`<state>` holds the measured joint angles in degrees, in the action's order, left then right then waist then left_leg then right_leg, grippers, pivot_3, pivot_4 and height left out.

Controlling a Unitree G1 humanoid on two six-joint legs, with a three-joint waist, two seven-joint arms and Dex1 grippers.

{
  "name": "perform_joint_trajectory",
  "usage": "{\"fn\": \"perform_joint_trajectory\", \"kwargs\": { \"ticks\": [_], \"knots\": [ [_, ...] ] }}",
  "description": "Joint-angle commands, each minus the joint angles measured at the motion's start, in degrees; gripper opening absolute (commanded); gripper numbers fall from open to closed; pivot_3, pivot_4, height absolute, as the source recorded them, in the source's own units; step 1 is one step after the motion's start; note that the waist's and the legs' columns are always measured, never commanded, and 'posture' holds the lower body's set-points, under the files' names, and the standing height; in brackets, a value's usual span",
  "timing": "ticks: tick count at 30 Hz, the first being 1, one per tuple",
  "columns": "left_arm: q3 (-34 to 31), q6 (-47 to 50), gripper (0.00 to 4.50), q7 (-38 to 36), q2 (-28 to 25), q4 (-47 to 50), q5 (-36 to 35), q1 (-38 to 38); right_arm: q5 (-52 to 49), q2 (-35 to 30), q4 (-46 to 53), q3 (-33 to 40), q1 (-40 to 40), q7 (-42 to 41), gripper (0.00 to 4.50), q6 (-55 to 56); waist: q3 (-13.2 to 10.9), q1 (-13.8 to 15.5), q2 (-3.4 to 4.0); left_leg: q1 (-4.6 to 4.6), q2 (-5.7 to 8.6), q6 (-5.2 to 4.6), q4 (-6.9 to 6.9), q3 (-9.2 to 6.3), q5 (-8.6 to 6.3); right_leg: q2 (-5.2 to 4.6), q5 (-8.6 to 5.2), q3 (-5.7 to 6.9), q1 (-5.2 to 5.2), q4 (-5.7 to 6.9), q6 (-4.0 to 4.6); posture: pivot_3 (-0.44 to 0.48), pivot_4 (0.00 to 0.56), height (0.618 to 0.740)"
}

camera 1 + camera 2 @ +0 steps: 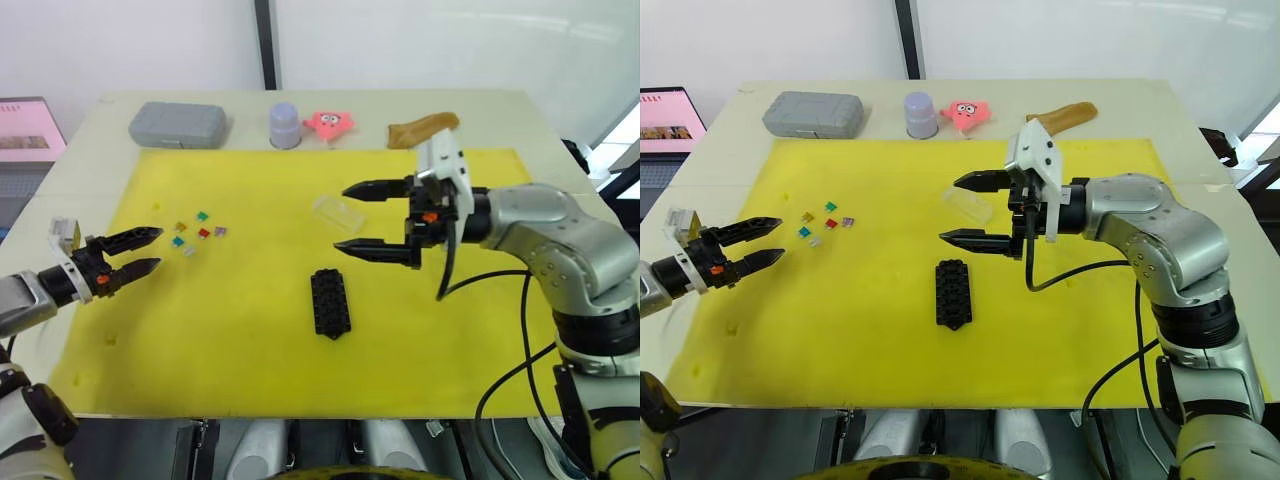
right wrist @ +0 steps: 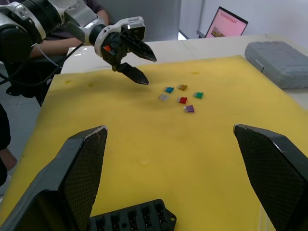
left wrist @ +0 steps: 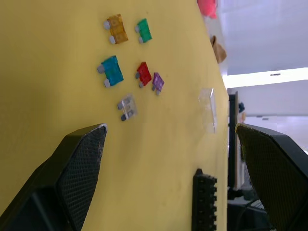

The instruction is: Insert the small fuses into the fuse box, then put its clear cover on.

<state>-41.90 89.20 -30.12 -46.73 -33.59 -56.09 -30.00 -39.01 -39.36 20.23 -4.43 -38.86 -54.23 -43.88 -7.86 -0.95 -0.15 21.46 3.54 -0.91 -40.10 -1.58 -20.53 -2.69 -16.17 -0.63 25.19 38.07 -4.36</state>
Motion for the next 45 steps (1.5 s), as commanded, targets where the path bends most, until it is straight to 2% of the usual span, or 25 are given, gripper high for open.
{"fn": "perform_joint_trajectory", "kwargs": {
  "ticks": [1, 13, 26, 41, 44, 45],
  "knots": [
    [-1.2, -1.9, 4.5, -0.3, -0.2, -2.1, 1.2, -1.4, 1.7, 0.9, -0.2, -0.5, -1.9, 0.3, 4.42, 1.7, 0.0, -0.2, 0.0, 0.0, 0.0, 0.0, 0.0, 0.01, 0.0, 0.0, 0.0, 0.0, 0.02, 0.03, 0.0, 0.0, 0.15, 0.74],
    [0.1, -6.0, 4.5, -4.1, 0.7, -8.6, 3.1, -4.3, 5.9, 2.4, -1.7, -3.0, -2.8, -0.5, 4.42, 3.3, 0.0, -0.2, -0.01, 0.02, 0.01, 0.01, 0.0, 0.01, 0.0, 0.0, 0.0, 0.0, 0.04, 0.04, 0.0, 0.0, 0.15, 0.74],
    [6.9, -10.3, 4.5, -8.6, 1.5, -13.0, 8.8, -6.4, 7.2, 2.7, -1.7, -3.8, -3.6, -0.9, 4.42, 2.9, 0.0, 0.0, -0.01, 0.01, 0.03, 0.01, 0.0, 0.0, 0.0, -0.01, 0.0, 0.0, 0.04, 0.06, 0.0, 0.0, 0.15, 0.74],
    [6.6, -14.3, 4.5, -8.9, 4.3, -17.9, 10.8, -9.1, 8.3, 1.8, -1.2, -3.9, -3.5, -2.2, 4.42, 2.6, 0.0, 0.4, -0.01, 0.01, 0.07, 0.0, -0.03, -0.02, 0.01, -0.07, 0.0, 0.0, 0.02, 0.12, 0.0, 0.0, 0.15, 0.74],
    [7.0, -14.3, 3.68, -9.1, 4.7, -17.7, 11.2, -9.0, 8.3, 1.8, -1.1, -3.8, -3.6, -2.3, 4.5, 2.4, 0.0, 0.4, -0.01, 0.0, 0.07, 0.01, -0.04, -0.03, 0.01, -0.07, 0.0, 0.0, 0.01, 0.12, 0.0, 0.0, 0.15, 0.74],
    [7.0, -14.3, 3.68, -9.1, 4.8, -17.6, 11.3, -8.9, 8.3, 1.8, -1.1, -3.7, -3.6, -2.3, 4.5, 2.3, 0.0, 0.4, -0.01, 0.01, 0.07, 0.01, -0.04, -0.03, 0.01, -0.07, 0.0, 0.0, 0.02, 0.12, 0.0, 0.0, 0.15, 0.74]
  ]
}}
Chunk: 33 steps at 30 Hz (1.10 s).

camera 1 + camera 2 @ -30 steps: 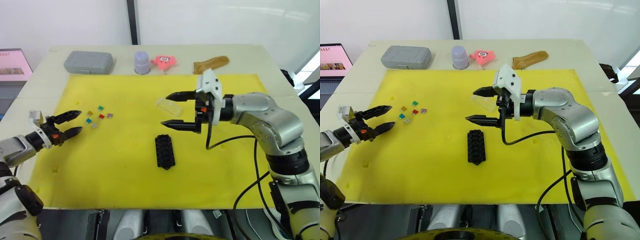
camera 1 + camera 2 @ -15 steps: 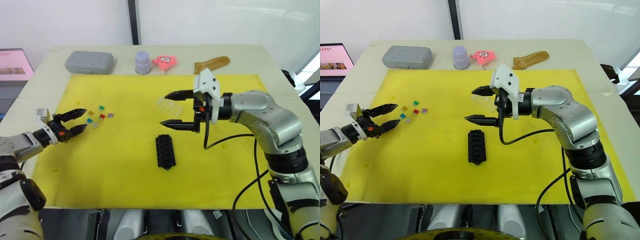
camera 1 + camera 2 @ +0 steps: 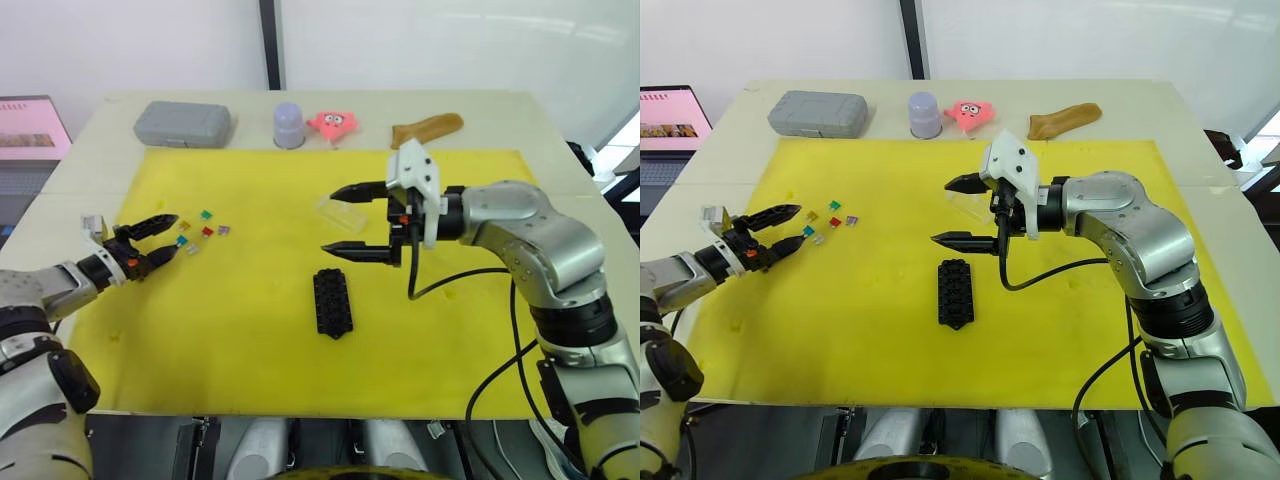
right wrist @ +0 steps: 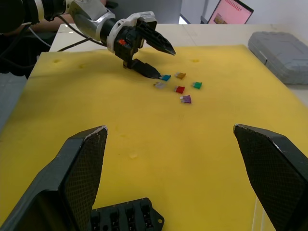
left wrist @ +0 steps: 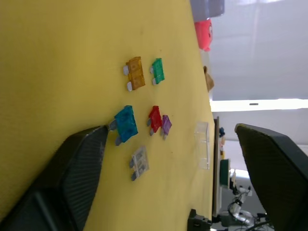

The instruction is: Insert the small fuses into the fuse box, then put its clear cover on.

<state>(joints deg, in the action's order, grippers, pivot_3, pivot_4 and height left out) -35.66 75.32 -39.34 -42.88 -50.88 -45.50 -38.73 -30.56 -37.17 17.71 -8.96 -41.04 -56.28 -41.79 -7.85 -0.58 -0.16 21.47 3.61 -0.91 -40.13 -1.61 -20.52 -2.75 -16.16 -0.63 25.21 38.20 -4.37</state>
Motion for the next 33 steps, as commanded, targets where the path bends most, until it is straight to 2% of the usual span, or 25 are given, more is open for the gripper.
{"fn": "perform_joint_trajectory", "kwargs": {
  "ticks": [1, 13, 14, 15, 18, 19, 20, 21, 26, 33],
  "knots": [
    [0.7, -0.4, 3.68, 0.0, 1.1, -0.3, 0.8, -0.2, -0.2, -0.4, 1.5, 0.8, -1.4, -0.3, 4.5, 0.1, 0.0, 0.0, 0.0, 0.0, 0.0, 0.0, 0.0, 0.0, 0.0, 0.0, 0.0, 0.0, 0.0, 0.0, 0.0, 0.0, 0.15, 0.74],
    [1.3, -2.0, 3.68, -0.1, 2.8, 0.5, 1.4, 0.4, -0.3, -0.3, 1.3, 1.0, -1.6, -0.7, 4.5, 0.0, 0.0, 0.2, -0.01, 0.0, 0.06, 0.0, -0.02, -0.08, 0.0, -0.04, 0.0, 0.01, -0.03, 0.01, 0.0, 0.0, 0.15, 0.74],
    [2.0, -2.6, 3.1, 0.2, 2.8, 0.7, 2.1, 0.6, -0.3, -0.3, 1.3, 1.0, -1.6, -0.7, 4.5, 0.0, 0.0, 0.2, -0.01, 0.0, 0.06, 0.0, -0.02, -0.09, 0.0, -0.04, 0.0, 0.01, -0.03, 0.01, 0.0, 0.0, 0.15, 0.74],
    [2.7, -3.7, 2.82, 0.5, 2.9, 0.9, 3.0, 1.0, -0.3, -0.3, 1.3, 1.1, -1.6, -0.7, 4.5, 0.0, 0.0, 0.2, -0.01, 0.0, 0.07, 0.0, -0.01, -0.09, 0.0, -0.04, 0.0, 0.01, -0.04, 0.01, 0.0, 0.0, 0.15, 0.74],
    [3.2, -5.8, 1.29, 1.6, 2.8, 0.4, 4.8, 1.4, -0.6, -0.4, 1.4, 1.4, -1.6, -0.6, 4.5, -0.3, 0.0, 0.1, -0.01, 0.0, 0.08, 0.0, -0.02, -0.09, 0.0, -0.04, 0.0, 0.01, -0.04, 0.01, 0.0, 0.0, 0.15, 0.74],
    [3.4, -6.0, 0.62, 2.0, 2.6, 0.3, 5.2, 1.5, -0.7, -0.5, 1.4, 1.5, -1.5, -0.6, 4.5, -0.4, 0.0, 0.0, 0.0, 0.0, 0.08, 0.0, -0.01, -0.09, 0.0, -0.04, 0.0, 0.01, -0.03, 0.01, 0.0, 0.0, 0.15, 0.74],
    [3.9, -6.1, 0.25, 2.2, 2.4, 0.5, 5.8, 1.7, -0.8, -0.6, 1.5, 1.7, -1.3, -0.7, 4.5, -0.4, 0.0, -0.2, 0.02, -0.01, 0.08, 0.0, -0.01, -0.09, 0.0, -0.04, 0.0, 0.01, -0.03, 0.01, 0.0, 0.0, 0.15, 0.74],
    [4.2, -6.1, 0.07, 2.3, 2.3, 1.0, 6.2, 1.9, -1.0, -0.7, 1.7, 1.8, -1.2, -0.7, 4.5, -0.6, 0.1, -0.3, 0.09, -0.03, 0.08, 0.0, 0.0, -0.09, 0.0, -0.04, 0.0, 0.01, -0.03, 0.01, 0.0, 0.0, 0.15, 0.74],
    [2.4, -3.7, 0.07, 2.8, 1.1, 3.9, 4.7, 2.6, -1.8, -0.9, 2.6, 2.6, -0.7, -0.5, 4.5, -1.4, 0.1, -0.5, 0.13, -0.05, 0.05, 0.08, 0.04, -0.08, 0.05, -0.03, 0.0, 0.0, -0.01, 0.02, 0.0, 0.0, 0.15, 0.74],
    [-10.2, 3.8, 0.07, 6.1, -1.7, 14.1, -4.2, 3.7, -3.7, -2.0, 3.4, 5.3, -0.1, -0.3, 4.5, -2.1, 0.1, -1.3, 0.08, 0.05, 0.01, 0.08, 0.05, -0.08, 0.05, -0.01, 0.0, 0.0, 0.11, 0.04, 0.0, 0.0, 0.15, 0.74]
  ]
}}
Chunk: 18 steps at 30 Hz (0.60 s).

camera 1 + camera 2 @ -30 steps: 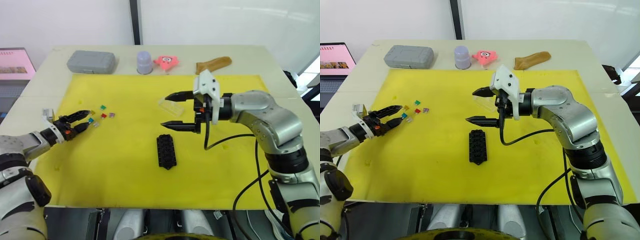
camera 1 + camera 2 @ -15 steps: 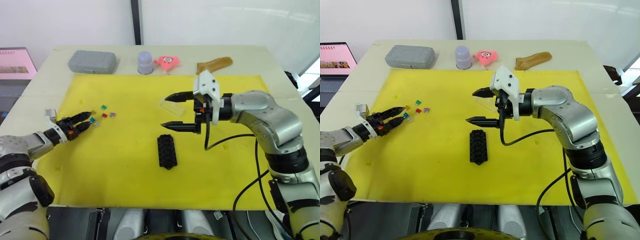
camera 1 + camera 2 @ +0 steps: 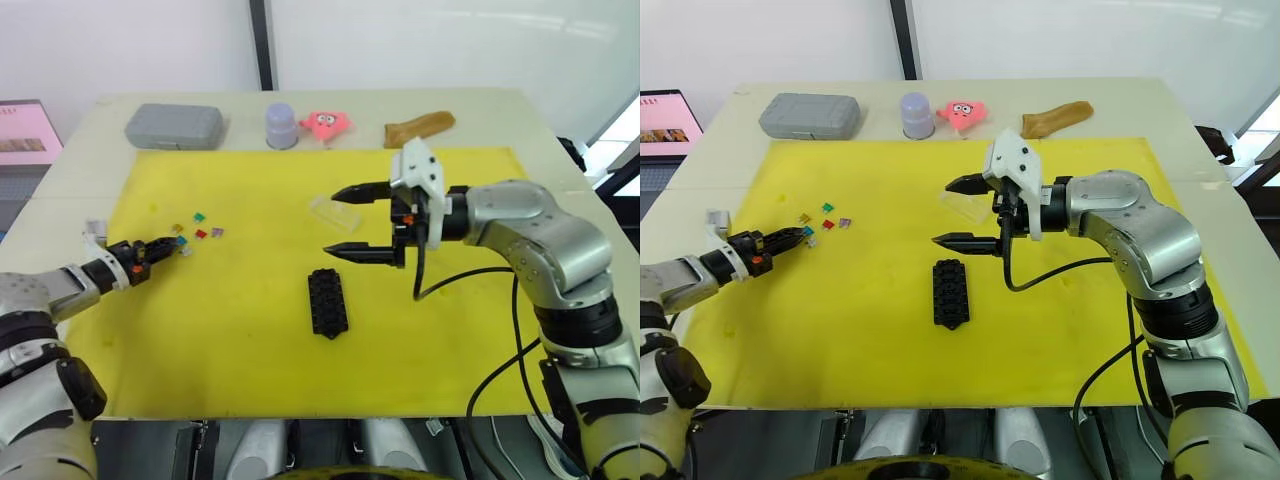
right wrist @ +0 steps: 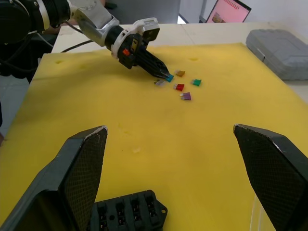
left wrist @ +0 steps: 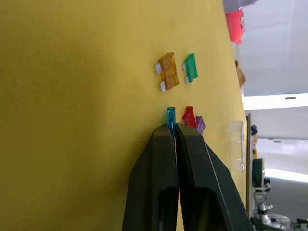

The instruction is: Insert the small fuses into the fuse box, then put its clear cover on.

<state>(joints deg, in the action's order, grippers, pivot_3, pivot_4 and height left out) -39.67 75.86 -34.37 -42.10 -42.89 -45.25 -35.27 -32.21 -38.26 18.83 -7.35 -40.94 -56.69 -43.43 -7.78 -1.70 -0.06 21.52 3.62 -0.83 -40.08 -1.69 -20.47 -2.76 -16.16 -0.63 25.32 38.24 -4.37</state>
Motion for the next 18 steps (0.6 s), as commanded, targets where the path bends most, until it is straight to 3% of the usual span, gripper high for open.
{"fn": "perform_joint_trajectory", "kwargs": {
  "ticks": [1, 4, 7, 13, 18],
  "knots": [
    [-9.3, 5.8, 0.07, 1.6, -2.7, 9.6, -7.4, -0.1, -4.0, -0.8, 2.8, 5.3, 0.2, 0.9, 4.5, -2.1, 0.0, -0.3, -0.03, 0.02, 0.0, 0.0, 0.0, 0.0, 0.0, 0.0, 0.0, 0.0, 0.0, 0.0, 0.0, 0.0, 0.15, 0.74],
    [-15.3, 12.7, 0.07, 4.4, -0.9, 18.6, -13.8, -1.3, -10.7, 0.5, 3.9, 10.2, 1.5, 4.3, 4.5, -8.1, 0.0, -0.2, -0.18, 0.07, -0.01, 0.0, -0.02, -0.05, 0.0, 0.0, 0.0, 0.01, -0.01, -0.02, 0.0, 0.0, 0.15, 0.74],
    [-15.7, 16.4, 0.07, 7.5, 3.4, 27.4, -19.6, -2.1, -17.8, 3.9, 4.4, 14.7, 2.0, 10.4, 4.5, -13.9, 0.0, 0.4, -0.18, 0.02, -0.01, 0.0, -0.02, -0.08, 0.0, -0.01, 0.0, 0.01, -0.1, -0.04, 0.0, 0.0, 0.15, 0.74],
    [-10.6, 15.5, 0.07, 19.6, 14.6, 38.4, -38.1, -6.1, -40.2, 16.3, 0.8, 23.5, 0.9, 33.3, 4.5, -23.4, 0.0, 1.0, -0.22, -0.01, 0.0, 0.0, -0.1, -0.09, 0.0, -0.01, 0.0, 0.04, -0.16, -0.03, 0.0, 0.0, 0.15, 0.74],
    [3.6, 4.6, 0.07, 31.4, 19.4, 46.0, -58.2, -3.3, -54.1, 19.8, -0.3, 23.1, 1.0, 47.8, 4.5, -21.9, 0.0, 0.2, -0.22, -0.06, 0.01, 0.0, -0.05, -0.08, 0.0, -0.01, 0.01, 0.07, -0.11, -0.01, 0.0, 0.0, 0.15, 0.74]
  ]
}}
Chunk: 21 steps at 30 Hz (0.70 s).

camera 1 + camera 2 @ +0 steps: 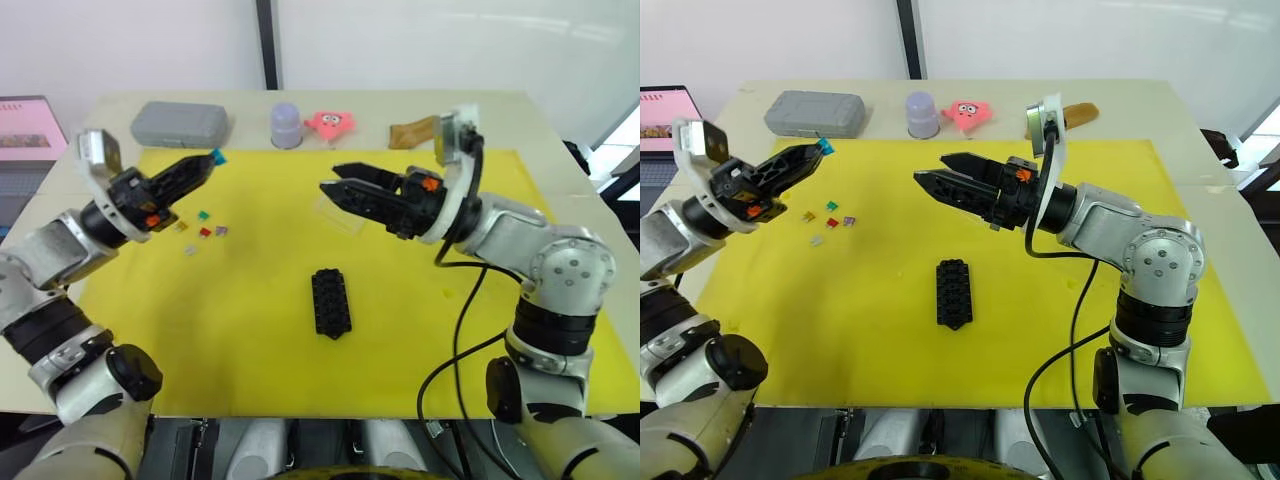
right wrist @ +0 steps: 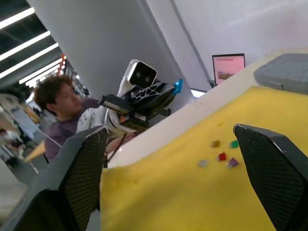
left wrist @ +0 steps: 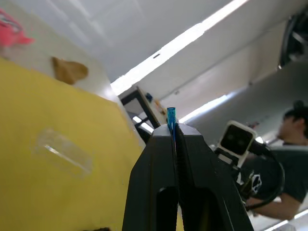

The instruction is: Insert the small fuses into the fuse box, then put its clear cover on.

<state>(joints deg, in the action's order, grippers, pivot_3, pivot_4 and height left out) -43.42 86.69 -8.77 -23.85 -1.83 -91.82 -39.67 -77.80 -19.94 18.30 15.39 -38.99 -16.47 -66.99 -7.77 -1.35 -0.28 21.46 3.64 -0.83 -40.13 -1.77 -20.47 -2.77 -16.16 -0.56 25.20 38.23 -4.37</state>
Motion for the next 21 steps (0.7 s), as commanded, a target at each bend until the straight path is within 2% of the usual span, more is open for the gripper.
{"fn": "perform_joint_trajectory", "kwargs": {
  "ticks": [1, 4, 10, 13, 16, 21],
  "knots": [
    [10.3, -8.8, 0.07, 7.7, 1.0, 6.1, -14.7, 1.9, -10.4, 1.7, 0.0, -0.1, -0.8, 10.1, 4.5, 2.3, 0.0, -0.3, 0.0, -0.02, -0.01, 0.01, -0.01, 0.0, 0.0, 0.0, 0.0, 0.01, -0.02, 0.0, 0.0, 0.0, 0.15, 0.74],
    [17.3, -15.7, 0.07, 11.7, 0.9, 8.7, -20.6, 2.9, -14.7, 1.9, -0.2, -2.0, -0.6, 15.5, 4.5, 4.1, 0.0, -1.2, 0.0, -0.03, -0.01, 0.03, -0.03, 0.0, 0.02, 0.0, 0.0, 0.0, -0.05, 0.0, 0.0, 0.0, 0.15, 0.74],
    [23.1, -21.7, 0.07, 10.9, 0.9, 10.2, -21.2, 2.9, -18.3, 0.9, 0.1, -5.2, -1.0, 20.3, 4.5, 7.1, 0.0, -1.8, 0.02, -0.05, -0.05, 0.11, 0.04, 0.03, 0.07, 0.08, 0.0, 0.01, -0.02, 0.0, 0.0, 0.0, 0.15, 0.74],
    [24.5, -23.3, 0.0, 10.4, 0.6, 10.3, -21.2, 3.4, -19.1, 0.0, 0.0, -6.2, -1.1, 21.0, 3.51, 8.3, 0.0, -1.8, 0.02, -0.04, -0.05, 0.1, 0.03, 0.03, 0.07, 0.08, 0.0, 0.0, -0.03, -0.01, 0.0, 0.0, 0.15, 0.74],
    [25.4, -24.3, 0.0, 9.8, -0.1, 10.5, -21.2, 3.9, -20.1, -1.1, 0.2, -7.0, -1.2, 21.2, 2.11, 9.2, 0.0, -1.8, 0.02, -0.04, -0.06, 0.1, 0.03, 0.03, 0.07, 0.09, 0.0, 0.01, -0.04, -0.02, 0.0, 0.0, 0.15, 0.74],
    [26.5, -25.1, 0.0, 8.7, -0.9, 11.6, -21.2, 5.0, -22.4, -2.1, 0.3, -7.2, -1.2, 21.9, 2.11, 11.3, 0.0, -1.6, 0.02, -0.03, -0.06, 0.1, 0.04, 0.03, 0.07, 0.09, 0.0, 0.0, -0.04, -0.04, 0.0, 0.0, 0.15, 0.74]
  ]
}}
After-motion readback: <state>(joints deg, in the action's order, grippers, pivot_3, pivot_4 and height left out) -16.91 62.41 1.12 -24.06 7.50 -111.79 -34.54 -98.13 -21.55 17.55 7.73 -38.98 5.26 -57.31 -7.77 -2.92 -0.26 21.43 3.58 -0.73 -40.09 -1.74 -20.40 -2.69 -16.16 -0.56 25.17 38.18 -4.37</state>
